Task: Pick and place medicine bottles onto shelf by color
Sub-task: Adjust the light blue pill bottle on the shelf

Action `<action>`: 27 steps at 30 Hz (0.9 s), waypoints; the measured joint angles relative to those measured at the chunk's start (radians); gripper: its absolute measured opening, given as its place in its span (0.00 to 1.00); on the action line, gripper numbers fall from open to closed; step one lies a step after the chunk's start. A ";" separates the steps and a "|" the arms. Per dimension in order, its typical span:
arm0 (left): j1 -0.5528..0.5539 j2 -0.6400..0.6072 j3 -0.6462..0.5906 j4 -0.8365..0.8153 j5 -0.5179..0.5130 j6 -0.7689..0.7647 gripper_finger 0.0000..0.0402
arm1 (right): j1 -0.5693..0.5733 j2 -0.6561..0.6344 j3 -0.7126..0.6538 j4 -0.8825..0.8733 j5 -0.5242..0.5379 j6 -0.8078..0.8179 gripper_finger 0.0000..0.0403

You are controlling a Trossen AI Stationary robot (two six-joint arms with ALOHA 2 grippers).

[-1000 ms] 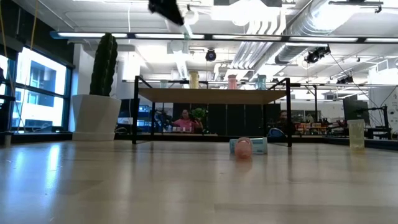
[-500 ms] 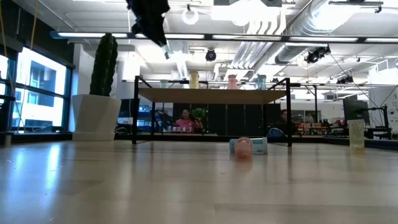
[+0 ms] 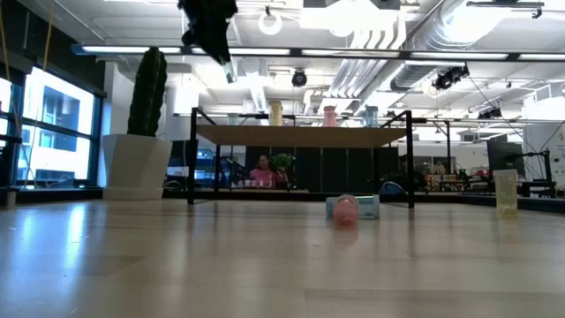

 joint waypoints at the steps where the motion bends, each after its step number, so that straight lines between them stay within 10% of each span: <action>1: 0.000 0.000 0.020 -0.009 -0.001 -0.002 0.27 | 0.000 0.000 0.000 0.000 0.000 0.000 0.46; 27: 0.001 0.250 0.138 -0.196 0.031 -0.044 0.27 | 0.000 0.000 0.000 -0.017 0.058 0.054 0.46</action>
